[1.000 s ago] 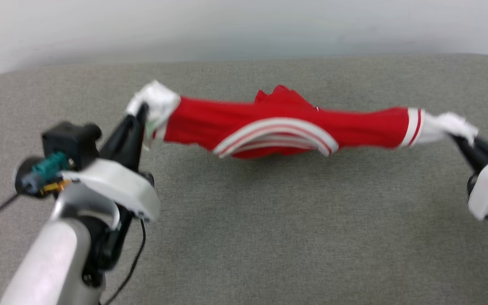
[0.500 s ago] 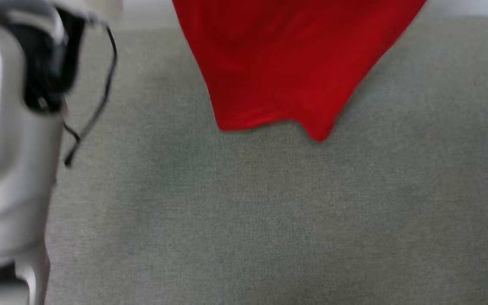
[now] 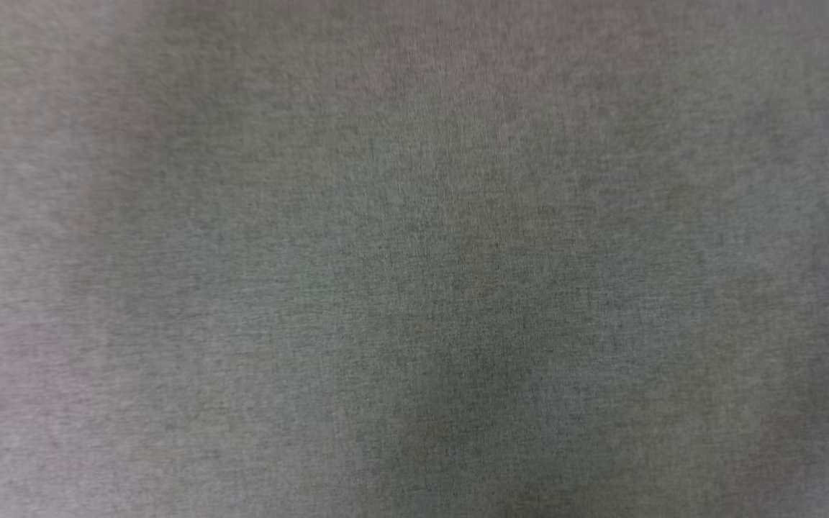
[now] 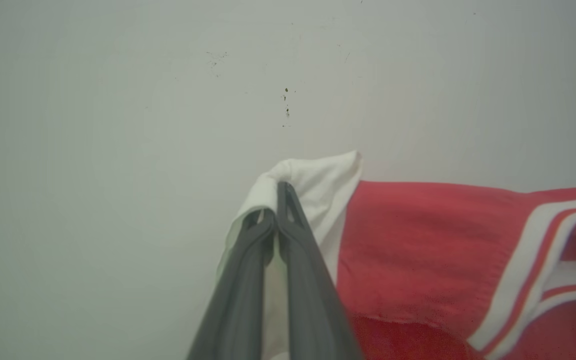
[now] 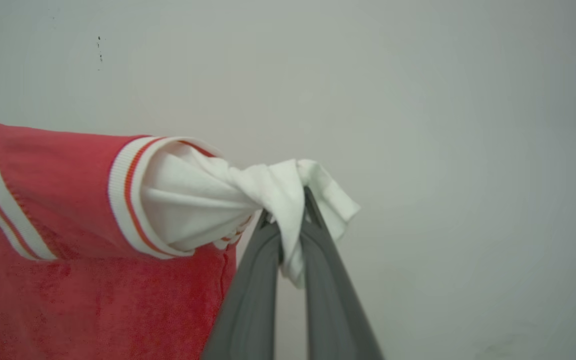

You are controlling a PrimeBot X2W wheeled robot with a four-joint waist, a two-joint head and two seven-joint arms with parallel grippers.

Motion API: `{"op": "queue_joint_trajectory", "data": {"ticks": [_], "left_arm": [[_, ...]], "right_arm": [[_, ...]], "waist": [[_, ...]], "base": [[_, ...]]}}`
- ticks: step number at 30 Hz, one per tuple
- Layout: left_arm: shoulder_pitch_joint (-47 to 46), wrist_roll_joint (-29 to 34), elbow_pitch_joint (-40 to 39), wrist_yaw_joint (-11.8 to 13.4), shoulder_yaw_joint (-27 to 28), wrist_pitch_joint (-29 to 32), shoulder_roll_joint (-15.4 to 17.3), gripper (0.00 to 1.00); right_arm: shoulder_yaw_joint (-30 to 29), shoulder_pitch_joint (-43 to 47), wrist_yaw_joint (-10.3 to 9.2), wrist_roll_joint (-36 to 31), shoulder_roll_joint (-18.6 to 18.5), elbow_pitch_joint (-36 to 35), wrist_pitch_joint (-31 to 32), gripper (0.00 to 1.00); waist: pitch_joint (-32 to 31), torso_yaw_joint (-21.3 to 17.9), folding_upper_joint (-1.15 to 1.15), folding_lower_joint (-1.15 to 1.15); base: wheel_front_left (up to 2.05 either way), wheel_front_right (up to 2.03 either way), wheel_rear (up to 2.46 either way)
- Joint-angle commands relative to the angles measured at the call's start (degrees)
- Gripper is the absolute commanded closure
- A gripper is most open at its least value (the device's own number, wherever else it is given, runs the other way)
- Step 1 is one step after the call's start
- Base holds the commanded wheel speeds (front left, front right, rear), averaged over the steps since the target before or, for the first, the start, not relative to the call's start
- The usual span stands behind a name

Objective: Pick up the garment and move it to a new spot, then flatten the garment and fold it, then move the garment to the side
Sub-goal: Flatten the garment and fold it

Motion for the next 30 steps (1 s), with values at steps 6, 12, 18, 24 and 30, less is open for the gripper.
{"op": "queue_joint_trajectory", "data": {"ticks": [6, 12, 18, 24, 30], "left_arm": [[-3.7, 0.5, 7.5, -1.1, -0.7, -2.4, -0.4, 1.0], [-1.2, -0.9, 16.9, -2.4, -0.8, -5.9, -1.8, 1.0], [2.8, -3.0, 26.0, -3.7, -0.6, -9.2, -3.8, 1.0], [11.0, -5.6, 33.2, -5.6, -0.3, -13.4, -6.0, 1.0], [22.4, -8.0, 36.5, -7.0, 0.4, -16.1, -7.1, 1.0]], "right_arm": [[4.8, -5.7, -0.07, 1.1, 1.2, 6.7, -3.7, 1.0], [11.2, -6.6, -0.07, 2.7, 3.8, 15.3, -7.1, 1.0], [17.2, -4.3, -0.07, 5.0, 6.2, 23.7, -9.5, 1.0], [21.4, 3.8, -0.07, 8.5, 6.9, 29.2, -12.4, 1.0], [25.1, 15.6, -0.07, 12.8, 6.1, 31.0, -15.6, 1.0]], "waist": [[6.3, -1.1, 0.0, -0.01], [7.7, -0.8, 0.0, -0.01], [7.5, -0.2, 0.0, -0.01], [4.1, 0.8, 0.0, -0.01], [-1.7, 1.0, 0.0, -0.01]], "base": [[0.0, 0.0, 0.0], [0.0, 0.0, 0.0], [0.0, 0.0, 0.0], [0.0, 0.0, 0.0], [0.0, 0.0, 0.0]]}}
